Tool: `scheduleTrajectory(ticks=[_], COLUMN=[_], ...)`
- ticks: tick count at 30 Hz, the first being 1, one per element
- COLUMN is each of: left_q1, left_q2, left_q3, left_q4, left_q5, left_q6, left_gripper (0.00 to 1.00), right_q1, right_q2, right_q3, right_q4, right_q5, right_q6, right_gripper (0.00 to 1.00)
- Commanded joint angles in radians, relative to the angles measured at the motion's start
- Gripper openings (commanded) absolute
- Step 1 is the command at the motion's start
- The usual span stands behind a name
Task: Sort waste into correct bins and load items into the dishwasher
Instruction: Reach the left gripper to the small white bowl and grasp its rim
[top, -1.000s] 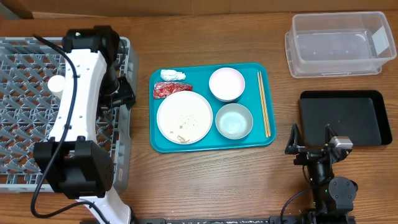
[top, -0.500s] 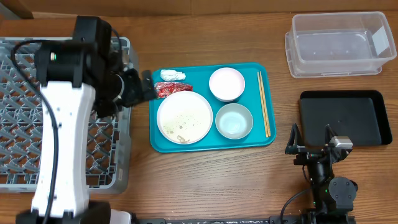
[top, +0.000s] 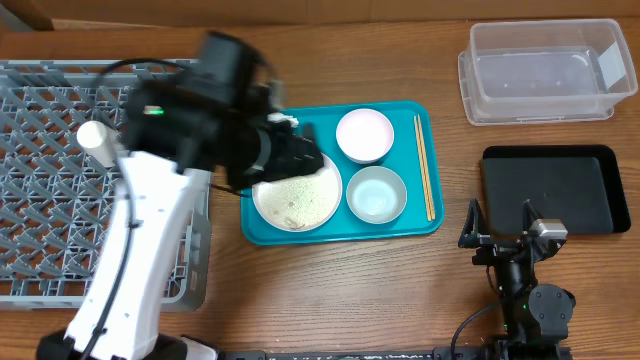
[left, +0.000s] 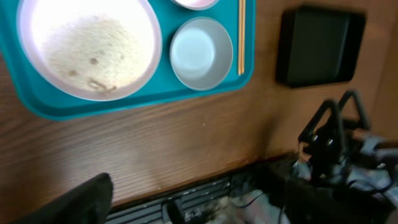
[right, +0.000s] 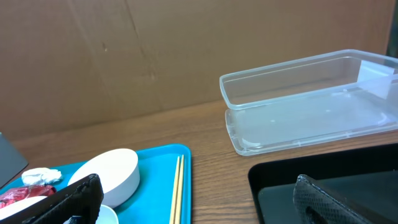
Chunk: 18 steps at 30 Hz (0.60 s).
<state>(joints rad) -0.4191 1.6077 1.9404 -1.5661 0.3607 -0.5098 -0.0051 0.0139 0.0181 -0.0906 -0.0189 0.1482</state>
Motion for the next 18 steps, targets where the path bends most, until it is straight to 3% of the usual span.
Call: scheduleTrajectory(ticks=[1,4,8,12,18], left_q1=[-0.163,-0.285,-0.392,-0.446,-0.451], left_q2=[0.072,0.151,0.277,0.382,0.515], left_q3=[-0.026,-0.045,-0.047,-0.047,-0.047], left_q4=[0.032,0.093,0.196,0.278,0.339], left_q5=[-0.147,-0.307,-0.471,-0.483,-0.443], left_q6=[-0.111,-0.204,-0.185,-0.126,-0.171], left_gripper=[0.79,0.69,0.63,0.66,0.62], right_q1=[0.006,0.006,0.006,0.006,0.006], right_q2=[-0.011,-0.011,-0.011,-0.011,-0.011], right_q3=[-0.010,-0.010,-0.010,-0.010,-0.010], right_q4=[0.006,0.006,0.006,0.006,0.006], right_q5=[0.007,0.007,0.007,0.007,0.007], right_q6=[-0.007,-0.007,-0.007,-0.007,-0.007], right_gripper=[1.00,1.00,1.00,1.00,1.00])
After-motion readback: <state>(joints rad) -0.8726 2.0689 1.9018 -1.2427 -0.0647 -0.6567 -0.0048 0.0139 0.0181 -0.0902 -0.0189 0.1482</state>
